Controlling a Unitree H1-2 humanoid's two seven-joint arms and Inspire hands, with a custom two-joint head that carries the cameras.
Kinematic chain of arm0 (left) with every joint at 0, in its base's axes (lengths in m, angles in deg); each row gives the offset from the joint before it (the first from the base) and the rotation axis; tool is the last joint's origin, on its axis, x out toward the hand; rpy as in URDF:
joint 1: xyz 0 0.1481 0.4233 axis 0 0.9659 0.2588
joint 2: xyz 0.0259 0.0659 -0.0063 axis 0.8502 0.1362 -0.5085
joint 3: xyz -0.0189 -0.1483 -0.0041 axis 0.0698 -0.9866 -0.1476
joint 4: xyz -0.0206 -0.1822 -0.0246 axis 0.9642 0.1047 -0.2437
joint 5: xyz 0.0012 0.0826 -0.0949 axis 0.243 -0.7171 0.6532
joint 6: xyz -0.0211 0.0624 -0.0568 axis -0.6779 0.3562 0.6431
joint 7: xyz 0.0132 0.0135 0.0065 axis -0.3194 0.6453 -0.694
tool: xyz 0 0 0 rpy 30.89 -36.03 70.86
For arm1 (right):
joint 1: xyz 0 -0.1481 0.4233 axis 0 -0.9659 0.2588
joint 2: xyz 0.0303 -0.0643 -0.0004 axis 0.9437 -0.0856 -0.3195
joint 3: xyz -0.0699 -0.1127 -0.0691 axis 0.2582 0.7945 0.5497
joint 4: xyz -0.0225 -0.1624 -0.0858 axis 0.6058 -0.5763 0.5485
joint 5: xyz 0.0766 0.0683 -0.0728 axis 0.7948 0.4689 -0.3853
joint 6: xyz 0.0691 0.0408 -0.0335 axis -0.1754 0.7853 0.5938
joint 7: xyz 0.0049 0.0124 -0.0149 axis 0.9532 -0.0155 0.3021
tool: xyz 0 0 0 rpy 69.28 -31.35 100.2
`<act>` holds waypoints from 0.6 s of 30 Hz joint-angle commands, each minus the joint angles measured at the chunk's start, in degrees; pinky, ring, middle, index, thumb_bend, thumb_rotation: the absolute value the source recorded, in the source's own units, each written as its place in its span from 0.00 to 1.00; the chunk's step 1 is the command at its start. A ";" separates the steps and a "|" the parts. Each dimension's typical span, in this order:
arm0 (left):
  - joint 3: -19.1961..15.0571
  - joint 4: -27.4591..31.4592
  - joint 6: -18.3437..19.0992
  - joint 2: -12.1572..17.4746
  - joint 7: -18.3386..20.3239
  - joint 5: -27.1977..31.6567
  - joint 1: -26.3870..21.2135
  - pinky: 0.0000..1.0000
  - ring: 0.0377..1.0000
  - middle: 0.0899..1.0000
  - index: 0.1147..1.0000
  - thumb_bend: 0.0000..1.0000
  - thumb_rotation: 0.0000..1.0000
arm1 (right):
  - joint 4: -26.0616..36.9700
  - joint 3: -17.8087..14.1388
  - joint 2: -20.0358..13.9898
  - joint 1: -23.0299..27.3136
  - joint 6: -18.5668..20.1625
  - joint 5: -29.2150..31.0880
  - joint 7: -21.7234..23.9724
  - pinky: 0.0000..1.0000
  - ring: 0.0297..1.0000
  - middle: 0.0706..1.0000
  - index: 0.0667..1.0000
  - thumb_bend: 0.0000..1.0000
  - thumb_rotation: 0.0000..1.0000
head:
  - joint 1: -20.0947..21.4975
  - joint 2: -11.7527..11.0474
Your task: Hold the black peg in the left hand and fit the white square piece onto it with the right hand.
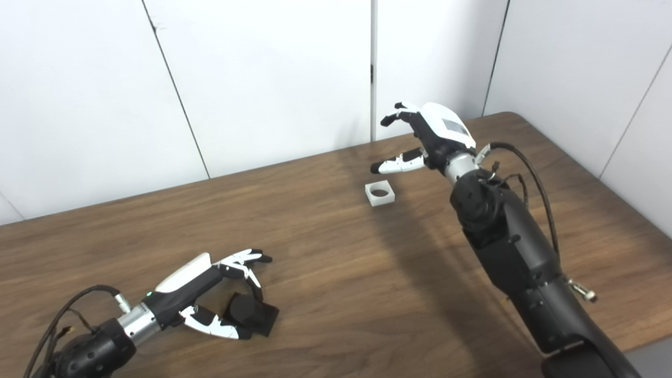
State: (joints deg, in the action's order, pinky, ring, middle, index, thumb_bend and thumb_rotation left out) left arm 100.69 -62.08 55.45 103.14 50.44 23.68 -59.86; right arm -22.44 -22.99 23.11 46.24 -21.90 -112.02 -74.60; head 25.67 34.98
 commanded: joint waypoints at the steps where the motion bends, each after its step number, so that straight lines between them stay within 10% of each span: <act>1: 1.32 -2.05 1.47 1.74 3.27 -2.08 1.52 0.89 0.97 0.90 0.42 0.52 0.08 | -1.78 1.11 -3.01 4.43 -0.92 -0.98 1.38 0.74 0.90 0.92 0.74 0.73 0.35 | 0.07 0.08; 11: 1.29 -1.73 1.85 1.85 3.78 -1.58 1.98 0.90 0.97 0.91 0.42 0.52 0.08 | -9.50 6.76 -7.20 8.20 -1.92 -0.29 9.69 0.86 0.97 0.98 0.79 0.74 0.43 | -0.13 0.26; 18: 1.21 -1.27 1.72 2.14 3.86 -1.06 2.39 0.90 0.97 0.91 0.42 0.52 0.08 | -10.94 8.96 -8.52 9.74 0.59 1.69 17.32 0.97 1.00 1.00 0.88 0.96 0.57 | -0.63 0.64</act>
State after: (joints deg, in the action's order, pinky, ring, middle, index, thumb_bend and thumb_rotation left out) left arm 100.56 -61.96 55.44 103.19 50.43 24.62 -59.40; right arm -34.18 -13.76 16.47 52.00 -22.01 -110.65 -58.38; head 24.96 35.59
